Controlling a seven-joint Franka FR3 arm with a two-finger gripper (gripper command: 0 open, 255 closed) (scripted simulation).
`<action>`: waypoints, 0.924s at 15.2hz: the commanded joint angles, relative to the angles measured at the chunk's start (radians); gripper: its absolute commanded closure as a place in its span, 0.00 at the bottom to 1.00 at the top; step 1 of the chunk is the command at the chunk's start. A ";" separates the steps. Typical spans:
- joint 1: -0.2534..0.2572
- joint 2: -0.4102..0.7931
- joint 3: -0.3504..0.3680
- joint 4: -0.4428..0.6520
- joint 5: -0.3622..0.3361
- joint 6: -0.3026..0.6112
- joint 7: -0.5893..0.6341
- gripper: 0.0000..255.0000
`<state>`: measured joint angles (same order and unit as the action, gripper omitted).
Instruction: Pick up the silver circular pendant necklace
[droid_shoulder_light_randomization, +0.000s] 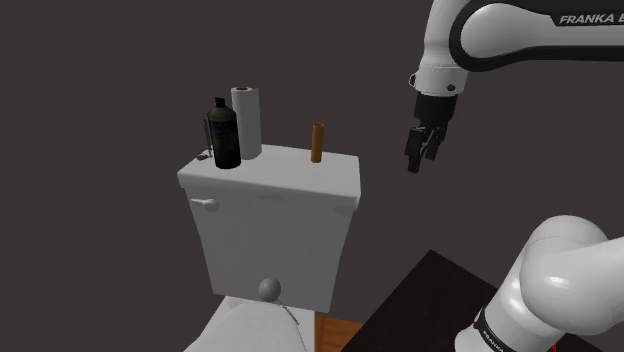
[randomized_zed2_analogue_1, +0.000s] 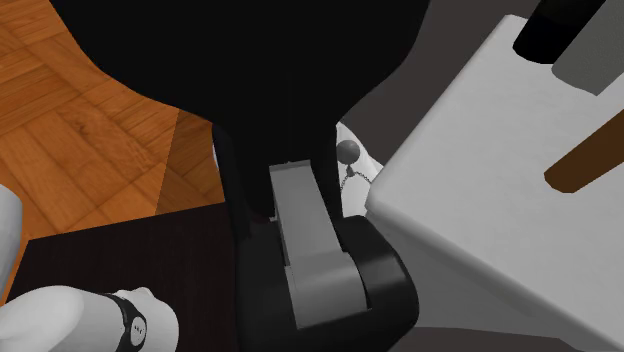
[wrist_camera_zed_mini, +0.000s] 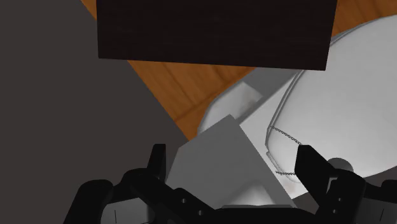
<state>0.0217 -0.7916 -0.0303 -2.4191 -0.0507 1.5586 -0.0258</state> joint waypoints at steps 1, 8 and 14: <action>0.000 0.000 0.000 0.000 0.000 0.000 0.000 0.00; 0.038 0.124 0.110 -0.071 0.080 0.176 0.147 0.00; 0.067 0.288 0.202 -0.078 0.130 0.334 0.269 0.00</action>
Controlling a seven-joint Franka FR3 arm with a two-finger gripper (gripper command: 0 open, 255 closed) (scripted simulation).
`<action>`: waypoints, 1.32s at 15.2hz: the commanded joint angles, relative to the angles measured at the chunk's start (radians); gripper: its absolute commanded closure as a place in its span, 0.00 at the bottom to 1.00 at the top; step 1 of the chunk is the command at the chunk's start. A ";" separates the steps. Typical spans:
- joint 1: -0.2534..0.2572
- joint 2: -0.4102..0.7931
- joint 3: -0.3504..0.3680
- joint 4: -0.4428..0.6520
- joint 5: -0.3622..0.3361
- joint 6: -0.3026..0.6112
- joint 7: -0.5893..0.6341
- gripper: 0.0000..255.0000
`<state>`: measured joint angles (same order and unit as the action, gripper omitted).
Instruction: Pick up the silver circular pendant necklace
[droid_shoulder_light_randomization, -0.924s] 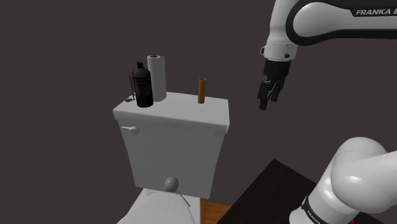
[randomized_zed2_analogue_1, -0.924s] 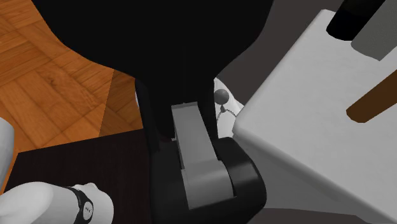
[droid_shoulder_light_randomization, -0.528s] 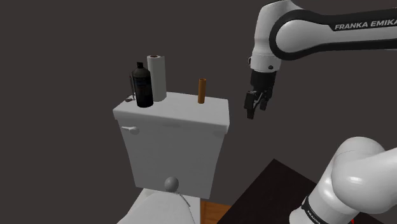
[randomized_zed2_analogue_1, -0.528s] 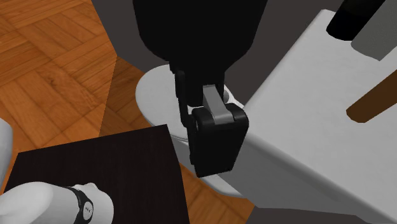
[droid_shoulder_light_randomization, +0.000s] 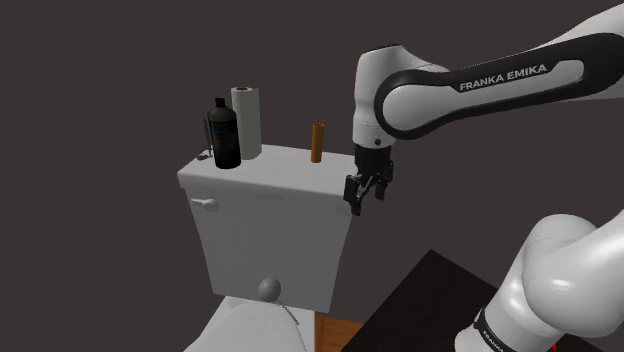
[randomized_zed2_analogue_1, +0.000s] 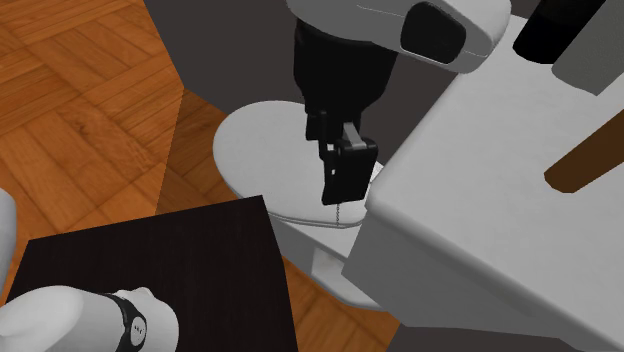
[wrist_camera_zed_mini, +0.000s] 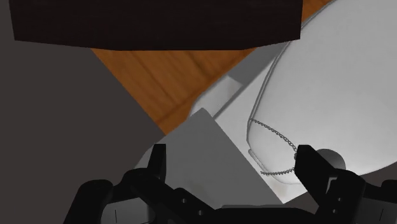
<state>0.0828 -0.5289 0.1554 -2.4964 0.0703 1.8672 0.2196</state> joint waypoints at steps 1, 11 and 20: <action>0.010 0.057 0.031 0.004 0.014 0.051 0.043 0.00; 0.037 0.424 0.158 0.119 -0.003 0.278 0.261 0.00; 0.098 0.793 0.189 0.338 -0.123 0.393 0.475 0.00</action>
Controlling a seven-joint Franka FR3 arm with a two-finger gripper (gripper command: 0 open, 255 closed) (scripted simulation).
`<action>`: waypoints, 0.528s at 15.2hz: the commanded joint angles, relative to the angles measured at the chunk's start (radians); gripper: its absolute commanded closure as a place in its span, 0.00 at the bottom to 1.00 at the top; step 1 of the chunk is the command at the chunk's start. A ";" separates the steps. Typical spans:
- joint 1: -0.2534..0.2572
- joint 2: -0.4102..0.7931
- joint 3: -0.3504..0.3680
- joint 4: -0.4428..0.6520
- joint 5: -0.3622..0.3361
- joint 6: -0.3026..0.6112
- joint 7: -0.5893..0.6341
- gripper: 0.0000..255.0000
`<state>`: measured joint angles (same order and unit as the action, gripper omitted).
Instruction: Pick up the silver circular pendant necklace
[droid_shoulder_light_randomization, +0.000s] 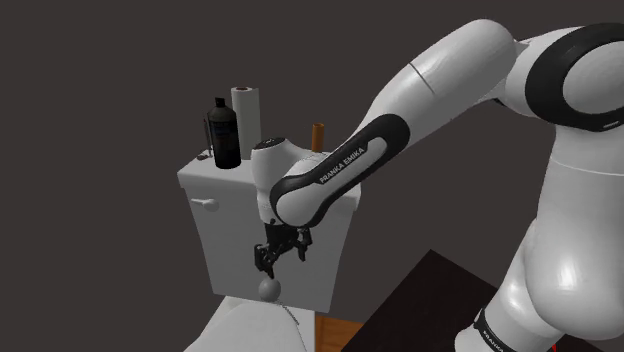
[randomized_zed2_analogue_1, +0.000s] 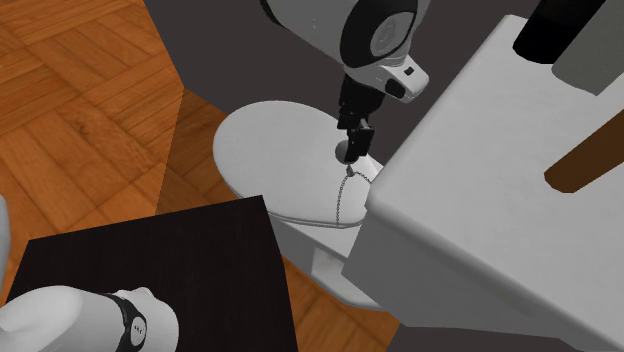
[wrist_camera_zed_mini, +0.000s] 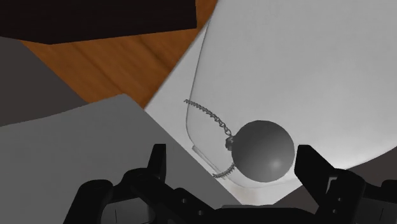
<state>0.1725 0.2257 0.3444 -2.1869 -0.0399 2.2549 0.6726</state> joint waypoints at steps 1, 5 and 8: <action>0.020 0.079 -0.003 0.059 -0.026 0.011 0.043 0.00; 0.060 0.207 -0.019 0.155 -0.065 0.032 0.099 0.00; 0.065 0.238 -0.027 0.155 -0.077 0.062 0.105 0.00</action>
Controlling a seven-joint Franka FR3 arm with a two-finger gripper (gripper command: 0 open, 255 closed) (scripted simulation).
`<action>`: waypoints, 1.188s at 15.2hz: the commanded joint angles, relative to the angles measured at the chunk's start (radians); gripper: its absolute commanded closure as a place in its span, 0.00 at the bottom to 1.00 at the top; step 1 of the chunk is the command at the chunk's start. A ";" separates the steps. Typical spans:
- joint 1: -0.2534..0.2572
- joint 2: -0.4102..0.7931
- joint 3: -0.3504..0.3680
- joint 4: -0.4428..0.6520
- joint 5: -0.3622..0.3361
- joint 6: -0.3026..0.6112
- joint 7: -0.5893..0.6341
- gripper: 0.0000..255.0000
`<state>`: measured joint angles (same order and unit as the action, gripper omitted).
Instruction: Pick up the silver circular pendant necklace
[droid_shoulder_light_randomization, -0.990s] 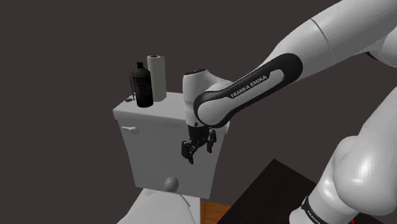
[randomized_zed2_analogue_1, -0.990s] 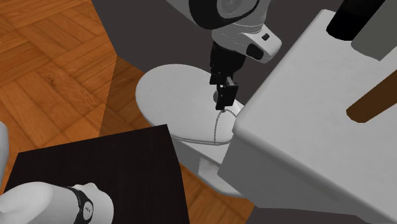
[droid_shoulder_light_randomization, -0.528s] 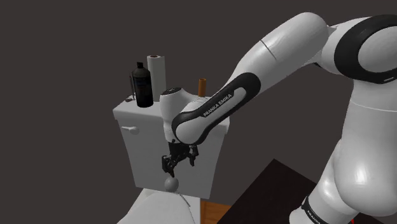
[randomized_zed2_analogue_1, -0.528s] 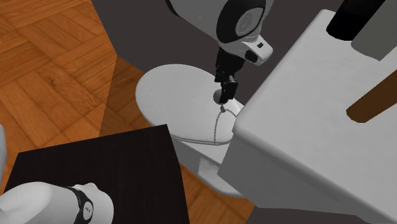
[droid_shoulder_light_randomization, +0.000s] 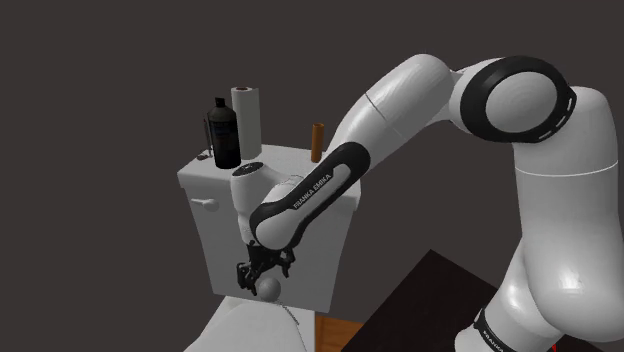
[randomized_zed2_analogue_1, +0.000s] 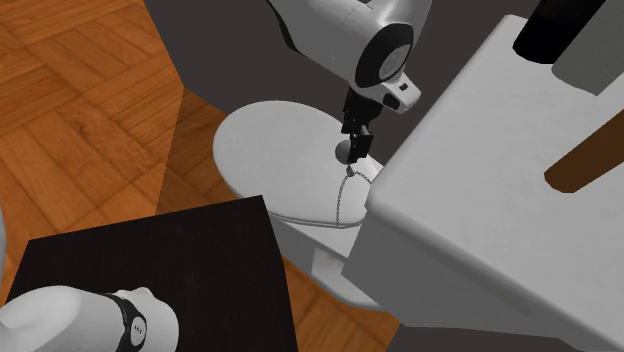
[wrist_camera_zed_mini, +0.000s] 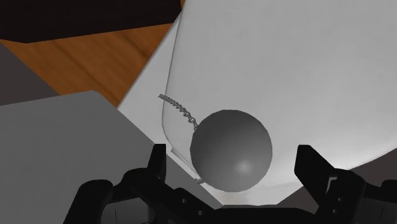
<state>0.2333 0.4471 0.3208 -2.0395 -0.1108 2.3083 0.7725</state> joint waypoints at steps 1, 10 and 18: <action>0.007 0.027 -0.006 0.007 -0.010 0.019 0.007 0.00; 0.012 0.055 -0.013 0.010 -0.020 0.044 0.013 1.00; 0.008 0.033 -0.007 0.008 -0.012 0.025 0.008 1.00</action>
<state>0.2421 0.4927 0.3085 -2.0315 -0.1271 2.3419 0.7836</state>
